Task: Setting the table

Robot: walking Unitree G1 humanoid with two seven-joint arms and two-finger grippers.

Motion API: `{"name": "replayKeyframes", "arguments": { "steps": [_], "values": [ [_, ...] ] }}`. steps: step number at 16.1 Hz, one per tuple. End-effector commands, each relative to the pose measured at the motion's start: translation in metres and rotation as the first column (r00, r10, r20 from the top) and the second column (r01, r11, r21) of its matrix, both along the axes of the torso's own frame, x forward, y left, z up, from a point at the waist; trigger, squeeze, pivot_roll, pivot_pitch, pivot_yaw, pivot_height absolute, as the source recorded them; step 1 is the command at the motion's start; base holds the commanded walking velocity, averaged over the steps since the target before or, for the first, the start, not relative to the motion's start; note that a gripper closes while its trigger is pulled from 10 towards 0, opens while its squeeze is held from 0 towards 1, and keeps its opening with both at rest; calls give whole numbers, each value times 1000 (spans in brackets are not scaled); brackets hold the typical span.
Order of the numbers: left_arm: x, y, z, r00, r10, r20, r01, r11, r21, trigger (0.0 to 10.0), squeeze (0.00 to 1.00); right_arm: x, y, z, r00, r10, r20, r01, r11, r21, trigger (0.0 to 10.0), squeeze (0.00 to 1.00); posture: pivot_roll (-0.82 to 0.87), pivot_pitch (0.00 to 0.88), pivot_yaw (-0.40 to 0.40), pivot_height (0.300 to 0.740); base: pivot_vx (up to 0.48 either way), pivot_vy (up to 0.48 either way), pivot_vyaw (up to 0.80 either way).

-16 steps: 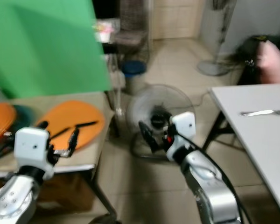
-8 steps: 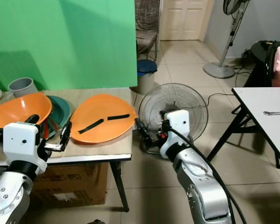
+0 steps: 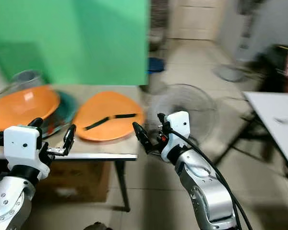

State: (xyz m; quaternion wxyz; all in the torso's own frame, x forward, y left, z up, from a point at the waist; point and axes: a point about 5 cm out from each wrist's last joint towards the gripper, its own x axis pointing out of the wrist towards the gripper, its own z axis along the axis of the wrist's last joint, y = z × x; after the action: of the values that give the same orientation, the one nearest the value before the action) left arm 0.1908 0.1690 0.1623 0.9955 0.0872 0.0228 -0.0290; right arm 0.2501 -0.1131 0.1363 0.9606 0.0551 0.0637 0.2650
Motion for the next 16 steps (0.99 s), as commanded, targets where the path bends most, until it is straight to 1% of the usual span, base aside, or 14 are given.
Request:
{"name": "replayKeyframes", "arguments": {
  "steps": [1, 2, 3, 5, 6, 8, 9, 11, 16],
  "values": [
    [-2, -1, 2, 1000, -9, 2, 9, 1000, 3, 10000, 0, 3, -1, 0, 1000, -3, -7, 3, 1000, -8, 10000, 1000, 35, 0, 28, 740, 0, 0, 788],
    [-2, -2, 1, 1000, -20, -4, 20, 1000, 8, 10000, 0, 5, -1, 1, 1000, -9, 2, 9, 1000, -22, 10000, 1000, 34, 0, 28, 740, 0, 0, 631],
    [-3, -4, 0, 999, -32, -10, 32, 999, 16, 10000, 0, 7, -1, 1, 1000, -13, 6, 13, 999, -33, 10000, 1000, 34, 0, 29, 740, 0, 0, 0],
    [-2, -5, 0, 999, -39, -12, 39, 999, 18, 10000, 0, 8, 1, 1, 1000, 14, 13, -13, 999, -41, 10000, 1000, 36, 0, 25, 740, 0, 0, 0],
    [-2, -5, 0, 999, -42, -11, 42, 999, 17, 10000, 0, 8, 3, 1, 999, 40, 7, -39, 999, -36, 10000, 1000, 40, 0, 21, 740, 0, 0, 413],
    [-2, -6, 1, 999, -45, -11, 45, 999, 18, 10000, 0, 8, 4, 1, 999, 50, 10, -49, 998, -44, 10000, 1000, 43, 0, 18, 740, 0, 0, 800],
    [-3, -6, 1, 999, -51, -11, 51, 999, 18, 10000, 0, 9, 4, 2, 999, 31, 11, -30, 999, -30, 10000, 1000, 44, 0, 17, 740, 0, 0, 800],
    [-4, -7, 1, 998, -62, -10, 62, 998, 14, 10000, 0, 11, 1, 2, 1000, -10, 1, 11, 1000, -13, 10000, 1000, 43, 0, 17, 740, 253, 0, 0],
    [-3, -8, 1, 997, -83, -11, 83, 997, 6, 10000, 0, 13, -1, 2, 999, -35, 9, 35, 999, -15, 10000, 1000, 35, 0, 24, 740, 320, 0, 0]
  ]
}}
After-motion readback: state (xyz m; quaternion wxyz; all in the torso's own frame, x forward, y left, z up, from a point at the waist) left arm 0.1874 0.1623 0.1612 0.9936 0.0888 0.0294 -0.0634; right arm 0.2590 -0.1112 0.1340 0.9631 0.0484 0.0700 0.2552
